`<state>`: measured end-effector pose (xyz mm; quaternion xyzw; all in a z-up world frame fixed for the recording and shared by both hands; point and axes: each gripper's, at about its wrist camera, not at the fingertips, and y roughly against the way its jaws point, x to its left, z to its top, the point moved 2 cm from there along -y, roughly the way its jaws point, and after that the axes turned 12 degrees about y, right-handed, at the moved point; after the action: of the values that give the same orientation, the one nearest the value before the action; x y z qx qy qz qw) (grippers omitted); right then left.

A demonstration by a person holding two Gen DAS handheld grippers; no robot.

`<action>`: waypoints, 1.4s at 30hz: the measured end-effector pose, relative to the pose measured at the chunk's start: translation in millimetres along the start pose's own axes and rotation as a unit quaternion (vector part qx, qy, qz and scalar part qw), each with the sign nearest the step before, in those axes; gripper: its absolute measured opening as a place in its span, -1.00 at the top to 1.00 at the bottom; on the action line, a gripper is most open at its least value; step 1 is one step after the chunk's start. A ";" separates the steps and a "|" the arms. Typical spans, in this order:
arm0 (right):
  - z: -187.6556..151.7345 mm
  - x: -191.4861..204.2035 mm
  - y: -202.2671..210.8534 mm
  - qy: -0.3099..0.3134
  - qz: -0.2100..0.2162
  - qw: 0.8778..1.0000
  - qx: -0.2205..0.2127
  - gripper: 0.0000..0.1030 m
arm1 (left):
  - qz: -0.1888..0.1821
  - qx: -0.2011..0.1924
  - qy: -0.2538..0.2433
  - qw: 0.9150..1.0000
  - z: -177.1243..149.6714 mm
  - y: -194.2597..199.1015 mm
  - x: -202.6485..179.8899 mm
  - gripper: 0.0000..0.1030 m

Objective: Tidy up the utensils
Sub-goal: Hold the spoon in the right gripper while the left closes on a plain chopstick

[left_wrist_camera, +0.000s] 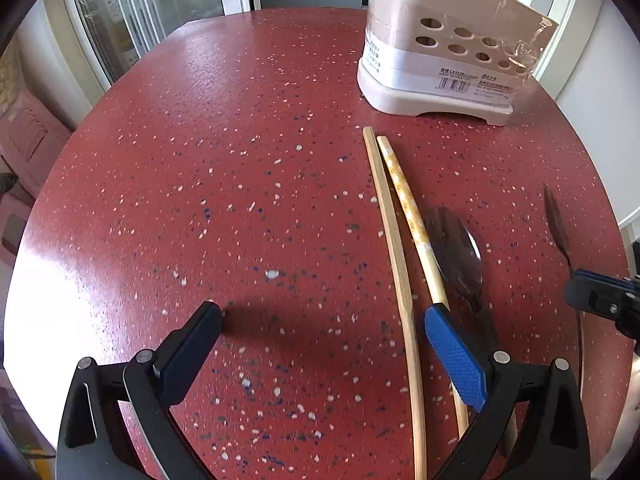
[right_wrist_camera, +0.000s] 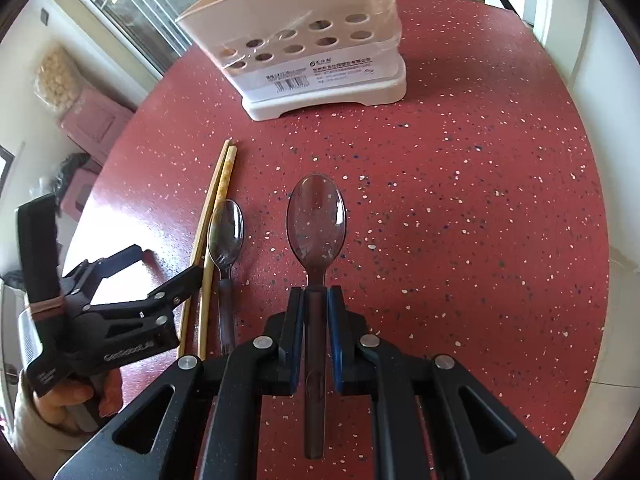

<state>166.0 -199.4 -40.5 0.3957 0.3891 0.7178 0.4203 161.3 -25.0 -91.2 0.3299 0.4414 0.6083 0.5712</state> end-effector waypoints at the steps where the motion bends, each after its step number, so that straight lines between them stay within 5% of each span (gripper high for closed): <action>1: -1.0 -3.2 2.8 -0.001 0.003 1.000 -0.003 0.75 | 0.001 0.002 0.000 1.000 2.5 -1.3 -1.0 -1.00; 22: -33.5 -66.5 61.1 -0.040 0.040 0.997 -0.050 0.75 | -0.003 0.042 -0.040 0.998 36.6 -11.1 -30.3 -1.00; 26: -36.7 -73.1 75.4 -0.045 0.042 0.996 -0.060 0.75 | -0.007 0.054 -0.060 0.997 42.0 -8.7 -42.4 -0.82; 42: -48.5 -76.7 85.1 -0.064 0.043 0.994 -0.071 0.75 | -0.011 0.066 -0.065 0.996 51.6 -11.7 -63.0 -0.63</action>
<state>123.0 -309.5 -1.8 0.4265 0.2920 0.7344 0.4399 220.9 -79.3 -75.1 0.4010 0.4458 0.5491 0.5822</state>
